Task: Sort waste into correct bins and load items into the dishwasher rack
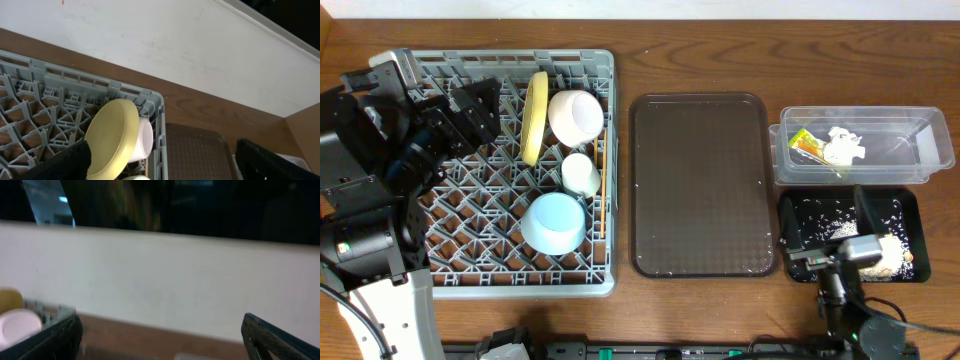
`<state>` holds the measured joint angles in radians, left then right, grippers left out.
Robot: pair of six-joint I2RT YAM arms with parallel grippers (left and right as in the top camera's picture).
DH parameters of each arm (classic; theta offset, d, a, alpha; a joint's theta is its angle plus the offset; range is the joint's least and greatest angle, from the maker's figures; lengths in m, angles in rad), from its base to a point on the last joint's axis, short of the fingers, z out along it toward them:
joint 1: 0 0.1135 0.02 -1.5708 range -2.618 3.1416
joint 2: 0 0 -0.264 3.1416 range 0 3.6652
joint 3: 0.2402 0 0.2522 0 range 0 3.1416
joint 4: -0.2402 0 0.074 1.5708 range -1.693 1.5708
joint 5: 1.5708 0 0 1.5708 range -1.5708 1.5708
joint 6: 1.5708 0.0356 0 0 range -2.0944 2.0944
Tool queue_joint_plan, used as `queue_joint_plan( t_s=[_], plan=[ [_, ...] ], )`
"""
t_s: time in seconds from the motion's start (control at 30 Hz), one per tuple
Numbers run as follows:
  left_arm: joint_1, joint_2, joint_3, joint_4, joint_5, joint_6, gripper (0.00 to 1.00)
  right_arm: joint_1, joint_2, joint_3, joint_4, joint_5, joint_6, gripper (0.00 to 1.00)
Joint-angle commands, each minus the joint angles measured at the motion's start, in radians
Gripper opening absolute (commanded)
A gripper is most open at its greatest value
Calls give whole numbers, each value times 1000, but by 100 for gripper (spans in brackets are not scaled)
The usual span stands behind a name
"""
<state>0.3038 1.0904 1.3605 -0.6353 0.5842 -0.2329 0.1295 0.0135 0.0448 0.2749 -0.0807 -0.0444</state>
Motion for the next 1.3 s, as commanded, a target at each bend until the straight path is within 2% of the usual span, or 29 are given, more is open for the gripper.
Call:
queue_joint_plan(
  t_s=[0.0,0.13,0.27,0.8,1.07,1.27],
  plan=[
    [-2,0,24,0,-1,-2,93,20,-9,-39,-52,2,-18,99],
    [-2,0,24,0,-1,-2,93,22,-9,-40,-137,1,-62,99],
    [-2,0,24,0,-1,-2,93,30,-9,-39,-354,16,-117,99],
    [-2,0,24,0,-1,-2,93,42,-9,-39,-346,27,-117,99],
    [-2,0,24,0,-1,-2,94,-111,-9,-39,-346,27,-117,99],
    [-2,0,24,0,-1,-2,94,-123,-9,-39,-346,27,-117,99]
  ],
)
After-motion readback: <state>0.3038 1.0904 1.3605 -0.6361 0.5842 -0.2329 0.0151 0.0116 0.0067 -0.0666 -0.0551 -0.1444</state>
